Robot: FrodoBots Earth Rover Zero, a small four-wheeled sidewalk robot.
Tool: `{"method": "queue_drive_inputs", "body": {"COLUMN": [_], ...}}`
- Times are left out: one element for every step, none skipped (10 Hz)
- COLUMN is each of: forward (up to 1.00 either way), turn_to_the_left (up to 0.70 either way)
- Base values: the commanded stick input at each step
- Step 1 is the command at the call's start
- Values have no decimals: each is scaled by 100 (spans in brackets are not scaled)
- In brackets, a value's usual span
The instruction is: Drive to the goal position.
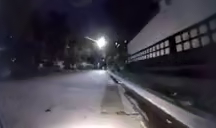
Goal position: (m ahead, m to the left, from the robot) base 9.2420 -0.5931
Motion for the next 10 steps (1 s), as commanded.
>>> {"method": "queue_drive_inputs", "body": {"forward": [50, 50, 50, 50, 50, 50, 50, 50, 50, 50], "turn_to_the_left": [0, 0, 0, 0, 0, 0, 0, 0, 0, 0]}}
